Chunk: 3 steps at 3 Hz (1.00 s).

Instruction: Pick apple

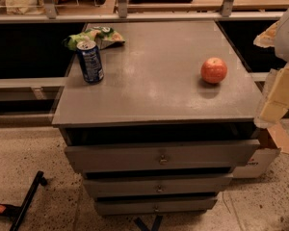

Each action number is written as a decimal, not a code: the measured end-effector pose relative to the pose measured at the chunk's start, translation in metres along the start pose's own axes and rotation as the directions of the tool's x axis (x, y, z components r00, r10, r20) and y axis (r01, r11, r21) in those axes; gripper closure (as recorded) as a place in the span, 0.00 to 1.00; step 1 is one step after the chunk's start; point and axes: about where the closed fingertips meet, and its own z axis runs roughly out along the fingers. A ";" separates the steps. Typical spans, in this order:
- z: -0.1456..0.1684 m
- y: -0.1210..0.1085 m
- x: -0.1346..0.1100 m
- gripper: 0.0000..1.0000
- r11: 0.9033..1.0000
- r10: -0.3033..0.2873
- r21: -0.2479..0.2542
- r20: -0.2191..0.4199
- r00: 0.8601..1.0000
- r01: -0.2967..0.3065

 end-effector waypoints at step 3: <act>0.026 -0.050 -0.007 0.00 0.996 -0.047 0.074 -0.044 0.998 0.050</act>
Offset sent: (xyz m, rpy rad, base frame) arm 0.0537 0.0013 -0.0109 -0.0959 -0.0608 0.0280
